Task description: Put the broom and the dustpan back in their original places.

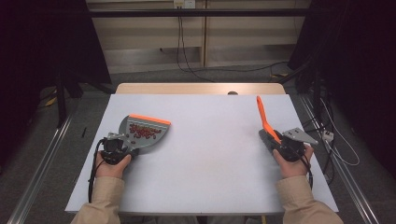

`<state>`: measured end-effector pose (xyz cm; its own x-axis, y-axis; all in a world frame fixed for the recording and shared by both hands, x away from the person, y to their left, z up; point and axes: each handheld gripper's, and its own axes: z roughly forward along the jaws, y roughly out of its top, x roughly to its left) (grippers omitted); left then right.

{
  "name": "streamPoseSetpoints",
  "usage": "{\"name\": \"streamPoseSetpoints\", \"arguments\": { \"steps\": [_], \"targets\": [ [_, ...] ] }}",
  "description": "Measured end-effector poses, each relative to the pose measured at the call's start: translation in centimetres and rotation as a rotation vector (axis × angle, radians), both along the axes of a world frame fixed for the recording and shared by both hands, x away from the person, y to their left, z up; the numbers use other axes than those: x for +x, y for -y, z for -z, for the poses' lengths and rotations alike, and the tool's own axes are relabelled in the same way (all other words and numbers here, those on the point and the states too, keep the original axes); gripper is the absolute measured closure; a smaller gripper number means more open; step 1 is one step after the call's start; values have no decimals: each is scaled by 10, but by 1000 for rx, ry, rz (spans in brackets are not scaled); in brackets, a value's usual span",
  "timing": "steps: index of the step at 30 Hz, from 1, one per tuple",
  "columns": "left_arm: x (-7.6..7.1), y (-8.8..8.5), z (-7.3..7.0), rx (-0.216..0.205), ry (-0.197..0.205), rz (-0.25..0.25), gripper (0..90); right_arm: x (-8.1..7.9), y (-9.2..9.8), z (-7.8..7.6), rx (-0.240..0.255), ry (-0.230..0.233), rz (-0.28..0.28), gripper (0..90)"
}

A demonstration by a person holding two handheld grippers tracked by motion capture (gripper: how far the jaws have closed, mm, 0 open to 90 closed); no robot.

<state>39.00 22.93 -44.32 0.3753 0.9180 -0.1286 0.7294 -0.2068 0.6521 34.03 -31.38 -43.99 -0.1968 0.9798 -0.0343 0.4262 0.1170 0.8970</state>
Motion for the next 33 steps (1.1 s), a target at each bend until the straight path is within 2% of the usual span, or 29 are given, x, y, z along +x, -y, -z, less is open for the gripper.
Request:
{"name": "streamPoseSetpoints", "arguments": {
  "steps": [3,6,8,13,17,23,33],
  "targets": [
    [-1,1,0,-1,3,-7,627,-1,-3,0,-12,2,-6,708],
    [-2,1,0,-4,5,9,622,-1,-6,1,-7,4,-10,706],
    [-4,2,-1,-24,8,6,611,-2,-8,1,-8,6,-9,705],
    [-7,5,-1,-13,11,34,575,-3,-12,2,9,9,-10,697],
    [-9,7,-1,-36,10,40,545,-4,-16,2,20,6,-22,689],
    [-12,12,-2,-40,8,60,506,-6,-24,2,36,-1,-48,680],
    [-18,23,-2,-67,2,104,440,-6,-34,4,30,-4,-67,675]
  ]
}}
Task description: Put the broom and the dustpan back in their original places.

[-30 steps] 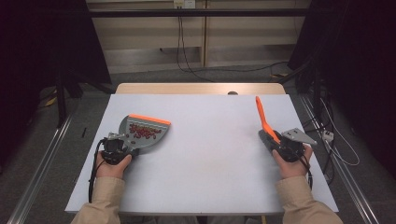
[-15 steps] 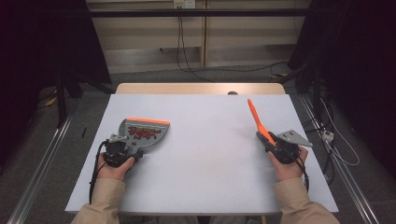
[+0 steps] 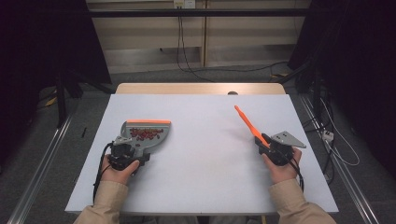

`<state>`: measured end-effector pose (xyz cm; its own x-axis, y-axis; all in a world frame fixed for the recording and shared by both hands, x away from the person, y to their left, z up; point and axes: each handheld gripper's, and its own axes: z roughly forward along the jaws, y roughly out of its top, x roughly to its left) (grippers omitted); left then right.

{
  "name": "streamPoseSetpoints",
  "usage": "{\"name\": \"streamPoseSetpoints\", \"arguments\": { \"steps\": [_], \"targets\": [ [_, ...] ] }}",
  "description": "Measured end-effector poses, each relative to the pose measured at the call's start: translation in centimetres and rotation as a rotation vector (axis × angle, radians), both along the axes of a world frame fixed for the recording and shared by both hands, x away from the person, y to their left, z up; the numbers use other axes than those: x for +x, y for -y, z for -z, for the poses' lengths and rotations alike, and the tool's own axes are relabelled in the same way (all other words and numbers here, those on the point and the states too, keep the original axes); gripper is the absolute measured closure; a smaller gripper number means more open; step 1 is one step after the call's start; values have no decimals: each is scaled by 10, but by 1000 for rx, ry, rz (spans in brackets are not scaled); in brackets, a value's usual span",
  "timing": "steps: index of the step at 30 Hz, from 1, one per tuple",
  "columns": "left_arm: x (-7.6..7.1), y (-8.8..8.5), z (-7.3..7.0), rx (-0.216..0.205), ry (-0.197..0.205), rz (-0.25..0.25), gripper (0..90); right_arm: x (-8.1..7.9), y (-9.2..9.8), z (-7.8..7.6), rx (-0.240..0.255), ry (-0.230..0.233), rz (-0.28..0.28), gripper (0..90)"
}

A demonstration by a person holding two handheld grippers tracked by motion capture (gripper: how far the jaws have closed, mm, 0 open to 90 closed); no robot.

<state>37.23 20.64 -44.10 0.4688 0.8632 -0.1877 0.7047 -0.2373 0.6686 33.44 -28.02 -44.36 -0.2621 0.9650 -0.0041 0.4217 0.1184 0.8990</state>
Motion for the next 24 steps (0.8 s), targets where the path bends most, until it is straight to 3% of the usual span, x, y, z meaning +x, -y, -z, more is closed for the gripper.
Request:
{"name": "streamPoseSetpoints", "arguments": {
  "steps": [3,5,8,12,18,24],
  "targets": [
    [-1,0,-1,-6,8,-3,374,-1,-1,1,13,-5,-9,659],
    [-2,-1,-2,-13,17,0,315,-3,-3,0,51,-7,-37,639],
    [-6,-3,-5,-18,47,10,232,-7,-7,-3,62,12,-68,548],
    [-7,-4,-6,-30,77,30,161,-10,-10,-5,73,2,-106,411],
    [-11,-6,-10,-57,151,69,125,-13,-7,-8,87,-2,-124,295],
    [-16,-9,-14,-111,204,114,105,-18,-4,-8,96,-15,-159,220]
  ]
}}
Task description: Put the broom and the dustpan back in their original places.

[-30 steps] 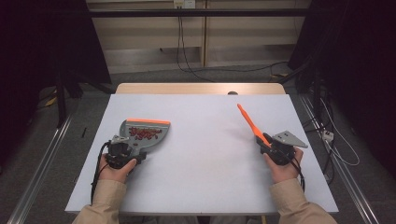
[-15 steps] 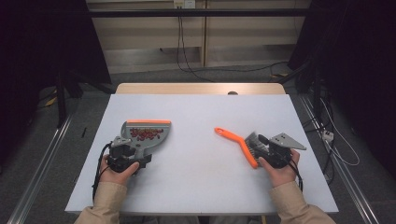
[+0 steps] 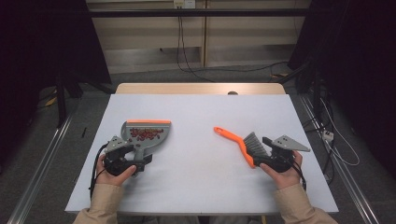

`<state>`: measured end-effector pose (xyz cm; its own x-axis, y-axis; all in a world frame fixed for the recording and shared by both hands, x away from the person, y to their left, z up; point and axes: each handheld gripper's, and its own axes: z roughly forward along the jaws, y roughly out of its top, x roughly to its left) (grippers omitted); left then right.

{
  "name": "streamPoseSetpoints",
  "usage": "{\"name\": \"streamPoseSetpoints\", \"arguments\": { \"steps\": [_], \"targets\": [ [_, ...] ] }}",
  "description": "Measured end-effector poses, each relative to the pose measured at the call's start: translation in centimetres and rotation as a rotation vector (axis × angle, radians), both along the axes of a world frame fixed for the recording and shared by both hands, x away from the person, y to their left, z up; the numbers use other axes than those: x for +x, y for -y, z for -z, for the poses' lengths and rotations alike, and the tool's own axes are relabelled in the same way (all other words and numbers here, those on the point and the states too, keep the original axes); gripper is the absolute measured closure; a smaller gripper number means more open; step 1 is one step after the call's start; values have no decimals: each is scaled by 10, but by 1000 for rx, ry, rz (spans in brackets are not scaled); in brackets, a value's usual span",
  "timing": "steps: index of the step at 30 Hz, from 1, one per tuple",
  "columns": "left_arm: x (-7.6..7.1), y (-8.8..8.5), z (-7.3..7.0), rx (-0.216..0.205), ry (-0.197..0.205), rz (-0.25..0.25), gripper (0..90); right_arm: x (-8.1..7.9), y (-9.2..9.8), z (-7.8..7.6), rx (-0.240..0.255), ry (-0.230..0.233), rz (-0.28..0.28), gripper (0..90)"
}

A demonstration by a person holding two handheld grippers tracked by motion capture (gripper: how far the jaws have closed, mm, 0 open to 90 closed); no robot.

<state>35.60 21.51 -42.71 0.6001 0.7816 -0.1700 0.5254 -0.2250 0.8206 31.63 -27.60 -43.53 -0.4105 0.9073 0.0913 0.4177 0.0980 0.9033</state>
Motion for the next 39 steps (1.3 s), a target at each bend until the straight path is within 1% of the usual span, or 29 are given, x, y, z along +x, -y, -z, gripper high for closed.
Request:
{"name": "streamPoseSetpoints", "arguments": {
  "steps": [3,5,6,7,10,12,13,16,17,18,19,20,21,23,24,26,29,30,31,35,36,39],
  "targets": [
    [-2,-2,-1,-17,27,24,103,-3,2,0,6,-5,-24,203],
    [-3,-5,-1,-13,32,35,96,-6,3,1,9,-8,-32,202],
    [-4,-5,-1,-25,30,33,96,-7,3,1,12,-12,-40,197],
    [-4,-6,-1,-26,37,41,96,-8,4,2,8,-10,-43,195],
    [-6,-8,-2,-28,38,46,96,-11,5,2,5,-13,-57,192],
    [-6,-9,-2,-38,43,53,96,-12,6,3,9,-15,-64,190],
    [-7,-10,-2,-30,42,58,96,-13,7,4,9,-21,-61,190],
    [-9,-12,-2,-41,56,58,95,-14,9,5,9,-22,-68,188],
    [-9,-13,-3,-35,55,64,94,-15,9,5,6,-21,-71,188],
    [-10,-13,-3,-48,58,63,94,-15,10,5,7,-23,-75,188],
    [-11,-14,-3,-39,57,67,93,-16,10,6,3,-24,-76,189],
    [-12,-15,-3,-48,57,65,93,-17,11,6,2,-27,-78,188],
    [-12,-16,-2,-44,57,69,92,-18,12,7,-3,-28,-79,187],
    [-14,-18,-2,-48,54,69,91,-19,13,7,-11,-33,-79,184],
    [-14,-20,-2,-43,58,73,90,-20,14,8,-11,-33,-80,183],
    [-15,-22,-2,-44,62,79,89,-21,16,9,-13,-35,-82,182],
    [-17,-25,-1,-40,56,78,83,-23,19,10,-14,-41,-82,182],
    [-18,-26,-1,-47,52,74,83,-24,21,10,-16,-43,-77,181],
    [-18,-27,-1,-44,55,77,83,-25,22,11,-17,-45,-79,181],
    [-20,-29,0,-50,53,70,83,-28,27,13,-26,-54,-79,182],
    [-21,-29,0,-45,52,77,83,-28,28,14,-30,-55,-79,181],
    [-23,-29,2,-50,50,85,83,-31,31,15,-36,-63,-77,181]
  ]
}}
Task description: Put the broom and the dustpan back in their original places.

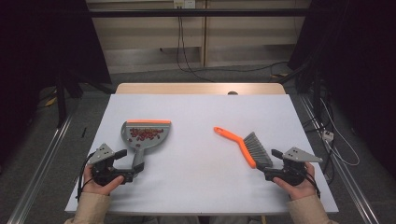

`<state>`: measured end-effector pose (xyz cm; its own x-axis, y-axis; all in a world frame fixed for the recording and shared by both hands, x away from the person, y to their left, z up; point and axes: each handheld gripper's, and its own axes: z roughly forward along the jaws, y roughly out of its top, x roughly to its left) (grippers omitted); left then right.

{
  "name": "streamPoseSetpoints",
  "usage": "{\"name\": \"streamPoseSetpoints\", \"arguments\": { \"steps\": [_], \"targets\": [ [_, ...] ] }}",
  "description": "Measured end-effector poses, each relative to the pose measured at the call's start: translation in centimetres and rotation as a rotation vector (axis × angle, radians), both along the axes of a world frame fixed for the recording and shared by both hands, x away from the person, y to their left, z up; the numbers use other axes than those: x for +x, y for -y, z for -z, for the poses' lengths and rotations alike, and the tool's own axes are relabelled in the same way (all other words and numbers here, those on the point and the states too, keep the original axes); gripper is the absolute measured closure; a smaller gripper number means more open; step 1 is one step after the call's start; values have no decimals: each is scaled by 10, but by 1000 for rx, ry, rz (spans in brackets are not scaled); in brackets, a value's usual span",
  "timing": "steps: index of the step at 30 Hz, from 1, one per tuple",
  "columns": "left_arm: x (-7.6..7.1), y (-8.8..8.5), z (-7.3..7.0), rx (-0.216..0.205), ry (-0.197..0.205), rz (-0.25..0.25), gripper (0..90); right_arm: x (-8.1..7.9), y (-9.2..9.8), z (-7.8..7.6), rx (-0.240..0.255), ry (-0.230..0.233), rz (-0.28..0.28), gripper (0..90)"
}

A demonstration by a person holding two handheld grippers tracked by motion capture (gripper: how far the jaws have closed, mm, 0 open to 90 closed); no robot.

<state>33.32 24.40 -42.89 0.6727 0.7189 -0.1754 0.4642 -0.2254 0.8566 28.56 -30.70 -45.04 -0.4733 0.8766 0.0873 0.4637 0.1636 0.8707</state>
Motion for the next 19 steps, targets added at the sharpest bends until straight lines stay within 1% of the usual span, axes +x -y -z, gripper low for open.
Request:
{"name": "streamPoseSetpoints", "arguments": {
  "steps": [1,2,3,5,9,10,12,14,17,19],
  "targets": [
    [-1,0,0,9,0,10,82,-1,1,1,-2,-2,-1,181],
    [-1,0,1,4,4,11,80,-2,2,1,-1,-4,-2,181],
    [-2,1,1,8,4,18,79,-2,3,1,-3,0,-5,182],
    [-4,2,1,10,7,28,79,-3,4,2,-1,-6,-3,181],
    [-5,4,1,4,10,40,79,-5,4,0,3,5,-7,182],
    [-4,3,1,11,12,46,79,-6,3,0,3,7,-9,182],
    [-4,5,1,4,11,42,79,-6,3,-1,9,11,-13,182],
    [-3,5,1,10,15,47,79,-6,2,-1,12,15,-16,182],
    [-3,4,1,12,16,47,79,-6,0,-1,5,8,-17,182],
    [-3,3,1,6,18,42,79,-6,-1,-1,6,5,-17,181]
  ]
}}
